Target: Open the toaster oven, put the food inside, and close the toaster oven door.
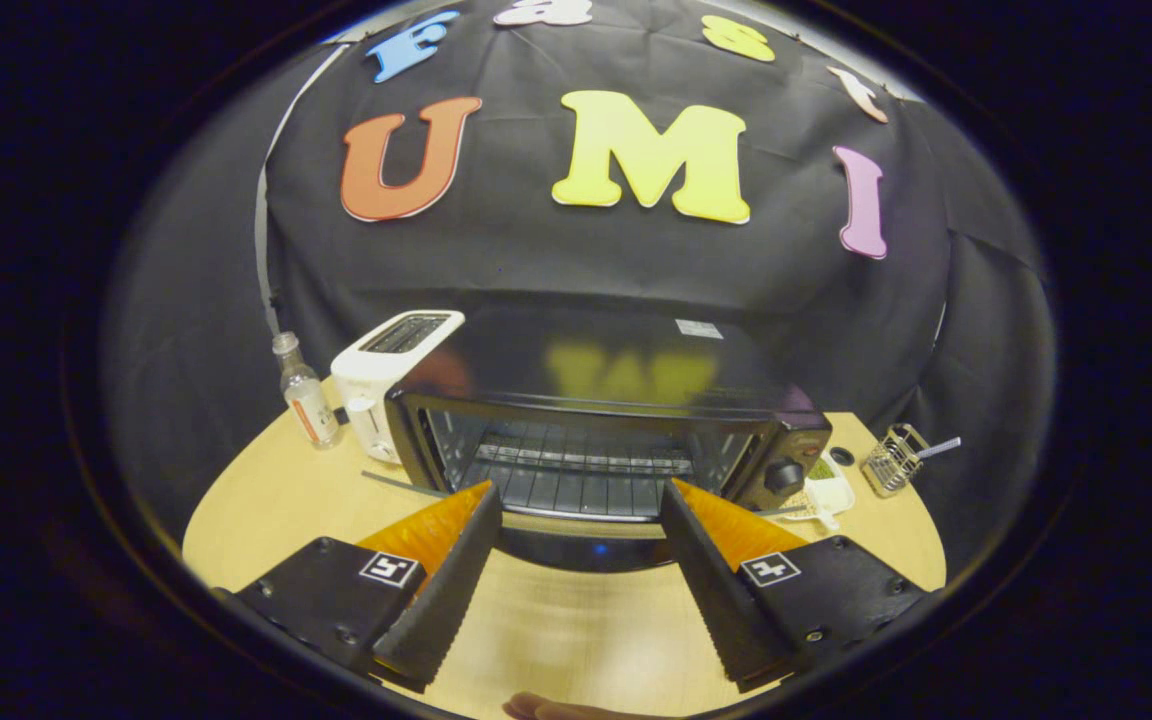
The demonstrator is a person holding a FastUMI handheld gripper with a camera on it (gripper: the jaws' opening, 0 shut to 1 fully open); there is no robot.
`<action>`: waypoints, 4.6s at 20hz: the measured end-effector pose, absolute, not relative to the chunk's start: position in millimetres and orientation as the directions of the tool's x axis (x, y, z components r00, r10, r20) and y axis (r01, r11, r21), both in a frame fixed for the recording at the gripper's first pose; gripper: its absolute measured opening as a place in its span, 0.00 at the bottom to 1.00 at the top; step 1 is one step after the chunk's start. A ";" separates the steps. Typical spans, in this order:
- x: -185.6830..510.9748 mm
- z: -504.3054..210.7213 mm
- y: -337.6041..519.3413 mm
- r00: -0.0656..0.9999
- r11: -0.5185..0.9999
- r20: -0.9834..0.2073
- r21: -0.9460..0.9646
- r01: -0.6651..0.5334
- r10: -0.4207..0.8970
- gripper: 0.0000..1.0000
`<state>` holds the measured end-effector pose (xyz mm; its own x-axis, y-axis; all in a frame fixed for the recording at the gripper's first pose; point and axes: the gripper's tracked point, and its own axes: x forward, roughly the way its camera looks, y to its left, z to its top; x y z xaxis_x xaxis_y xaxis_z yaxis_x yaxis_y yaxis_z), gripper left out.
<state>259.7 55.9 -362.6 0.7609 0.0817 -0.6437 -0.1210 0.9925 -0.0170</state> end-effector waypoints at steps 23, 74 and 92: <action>251.1 -432.5 45.5 0.540 0.984 -0.824 0.112 -0.140 0.171 1.00; 213.9 -329.3 -172.9 0.558 0.960 -0.782 0.207 -0.188 0.278 0.11; 243.8 -258.1 -28.2 0.823 0.967 -0.523 0.011 -0.253 0.221 0.08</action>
<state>243.8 -28.2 -258.1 0.8230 0.2213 -0.5231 -0.2531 0.9674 0.0110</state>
